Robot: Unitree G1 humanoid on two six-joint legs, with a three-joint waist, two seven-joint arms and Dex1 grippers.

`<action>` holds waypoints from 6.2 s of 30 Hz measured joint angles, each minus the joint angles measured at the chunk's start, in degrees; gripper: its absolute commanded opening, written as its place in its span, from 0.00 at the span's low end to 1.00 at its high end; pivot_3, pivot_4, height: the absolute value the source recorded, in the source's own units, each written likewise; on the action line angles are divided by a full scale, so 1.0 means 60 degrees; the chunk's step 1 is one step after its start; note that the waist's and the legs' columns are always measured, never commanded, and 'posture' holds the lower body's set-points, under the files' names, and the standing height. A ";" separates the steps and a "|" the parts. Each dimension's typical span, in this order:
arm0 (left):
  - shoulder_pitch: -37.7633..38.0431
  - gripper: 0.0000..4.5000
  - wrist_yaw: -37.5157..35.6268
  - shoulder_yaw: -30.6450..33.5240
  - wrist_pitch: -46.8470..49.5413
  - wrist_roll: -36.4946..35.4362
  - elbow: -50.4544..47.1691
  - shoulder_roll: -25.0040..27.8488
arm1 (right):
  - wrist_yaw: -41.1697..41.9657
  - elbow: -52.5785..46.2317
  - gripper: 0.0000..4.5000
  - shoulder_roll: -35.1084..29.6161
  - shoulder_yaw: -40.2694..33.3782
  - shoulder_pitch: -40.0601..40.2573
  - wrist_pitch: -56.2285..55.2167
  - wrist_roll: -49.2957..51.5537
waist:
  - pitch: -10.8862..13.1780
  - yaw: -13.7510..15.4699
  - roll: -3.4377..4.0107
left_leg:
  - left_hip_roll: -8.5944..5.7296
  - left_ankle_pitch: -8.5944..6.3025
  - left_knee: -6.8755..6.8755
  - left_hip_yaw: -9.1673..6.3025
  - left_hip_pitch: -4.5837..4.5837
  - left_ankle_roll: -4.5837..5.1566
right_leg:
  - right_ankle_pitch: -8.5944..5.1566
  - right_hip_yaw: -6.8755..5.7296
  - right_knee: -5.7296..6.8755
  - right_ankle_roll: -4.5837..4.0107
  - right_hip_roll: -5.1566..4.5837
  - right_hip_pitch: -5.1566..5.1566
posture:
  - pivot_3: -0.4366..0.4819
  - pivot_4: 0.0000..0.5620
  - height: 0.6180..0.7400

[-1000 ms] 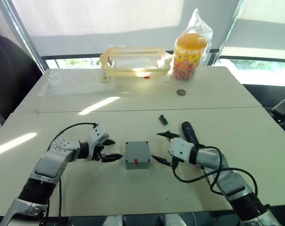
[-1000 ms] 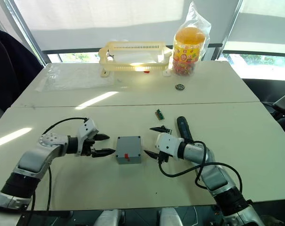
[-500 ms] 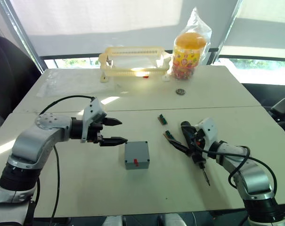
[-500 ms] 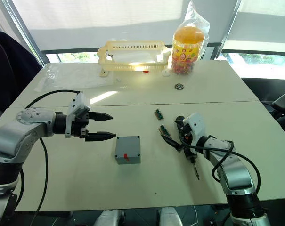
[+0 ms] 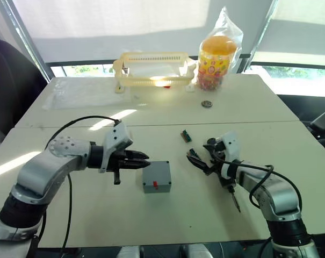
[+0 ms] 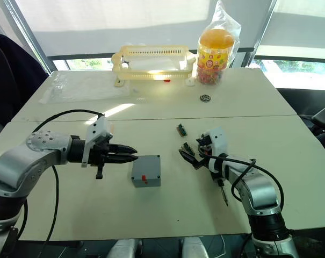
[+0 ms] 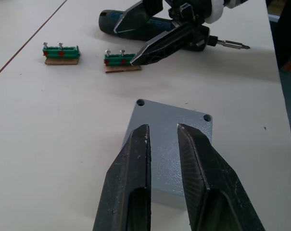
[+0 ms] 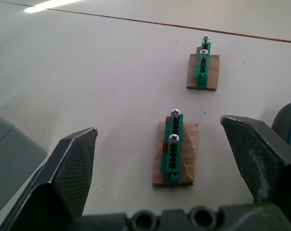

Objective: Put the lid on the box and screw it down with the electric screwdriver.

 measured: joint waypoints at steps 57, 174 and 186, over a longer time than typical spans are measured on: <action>0.0352 0.15 0.0487 -0.0027 -0.0289 -0.0172 0.0250 0.0037 | -0.0181 0.0481 0.41 -0.0109 0.0340 -0.0011 -0.0937 -0.0374 | 0.0000 0.0000 0.0000 | 0.0000 0.0000 0.0003 0.0001 -0.0005 0.0000 | 0.0001 0.0000 0.0000 0.0001 0.0001 -0.0004 | 0.48 0.27 1.00; 0.1079 0.15 0.0620 0.0350 -0.0263 -0.0337 -0.0030 0.0869 | 0.1554 -0.0659 0.52 -0.0301 0.2499 -0.0489 -0.1894 -0.0573 | 0.0000 0.0010 0.0000 | 0.0005 0.0000 0.0010 -0.0001 -0.0009 0.0000 | 0.0002 -0.0002 0.0002 0.0001 0.0004 -0.0008 | 0.48 0.27 1.00; 0.0712 0.15 0.0362 0.0148 -0.0436 -0.0342 0.0025 0.0739 | 0.1475 -0.2310 0.52 -0.1302 -0.0343 -0.1538 0.1487 0.2080 | 0.0003 0.0043 0.0006 | 0.0004 0.0000 0.0022 -0.0003 -0.0014 0.0000 | 0.0003 -0.0003 0.0002 0.0000 0.0001 -0.0004 | 0.48 0.27 1.00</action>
